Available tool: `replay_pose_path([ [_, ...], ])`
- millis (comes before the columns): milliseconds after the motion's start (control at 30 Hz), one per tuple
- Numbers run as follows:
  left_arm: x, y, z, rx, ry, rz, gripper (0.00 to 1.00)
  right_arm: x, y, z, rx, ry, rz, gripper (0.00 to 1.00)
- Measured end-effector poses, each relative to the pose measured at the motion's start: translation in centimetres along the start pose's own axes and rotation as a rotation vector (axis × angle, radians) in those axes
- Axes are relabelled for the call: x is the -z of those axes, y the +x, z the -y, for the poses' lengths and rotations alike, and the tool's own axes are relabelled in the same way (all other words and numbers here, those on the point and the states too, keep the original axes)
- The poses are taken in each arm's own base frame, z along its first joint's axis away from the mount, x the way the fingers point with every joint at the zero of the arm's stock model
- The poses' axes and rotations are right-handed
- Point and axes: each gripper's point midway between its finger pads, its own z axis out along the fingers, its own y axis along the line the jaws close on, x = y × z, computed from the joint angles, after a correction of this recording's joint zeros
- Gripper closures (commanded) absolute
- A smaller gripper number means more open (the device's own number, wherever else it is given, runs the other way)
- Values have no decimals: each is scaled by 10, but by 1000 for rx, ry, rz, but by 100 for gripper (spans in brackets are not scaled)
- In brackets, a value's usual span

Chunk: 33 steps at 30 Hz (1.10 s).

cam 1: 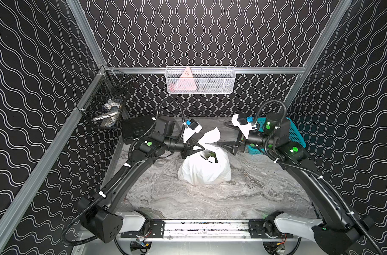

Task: Place the pineapple into a plastic bag & tie a knot
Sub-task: Cross the plastic bag at the center of the board.

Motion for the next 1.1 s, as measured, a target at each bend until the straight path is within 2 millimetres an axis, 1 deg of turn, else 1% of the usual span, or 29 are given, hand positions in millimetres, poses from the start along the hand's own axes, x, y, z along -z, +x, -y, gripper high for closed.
replay_pose_path([
  [167, -1, -2, 1, -1, 12, 2, 100, -18, 9, -1, -93, -103, -5, 14],
  [233, -1, -2, 1, -1, 12, 2, 100, -22, 8, -1, -118, -130, 6, 19],
  [300, -1, -2, 1, -1, 13, 2, 100, -26, 4, -3, -138, -166, 24, 28],
  [400, -1, 0, 2, 2, 19, 0, 100, -31, -1, -6, -155, -215, 42, 55],
  [467, -1, 0, 2, 3, 20, 0, 100, -33, -2, -8, -161, -240, 45, 84],
  [500, -1, 0, 2, 3, 20, 0, 100, -33, -3, -8, -160, -244, 46, 95],
  [533, -1, 0, 2, 2, 21, 0, 100, -32, -3, -9, -162, -247, 45, 100],
  [600, -1, -1, 2, -1, 19, 3, 100, -27, -6, -12, -154, -239, 46, 100],
  [733, 0, -2, 2, -13, 11, 12, 100, -9, -11, -23, -94, -188, 59, 100],
  [833, 0, -3, 1, -12, 4, 18, 100, -3, -3, -32, -37, -163, 51, 100],
  [900, -1, -3, -3, 15, -13, 14, 100, -5, 6, -41, 3, -163, 35, 100],
  [933, -2, -2, -5, 20, -21, 10, 97, -7, 12, -48, 28, -171, 25, 100],
  [967, -2, -2, -7, 30, -26, 7, 96, -10, 17, -53, 47, -180, 15, 100],
  [1100, -3, -1, -10, 68, -35, 1, 96, -33, 43, -74, 123, -210, -78, 100],
])
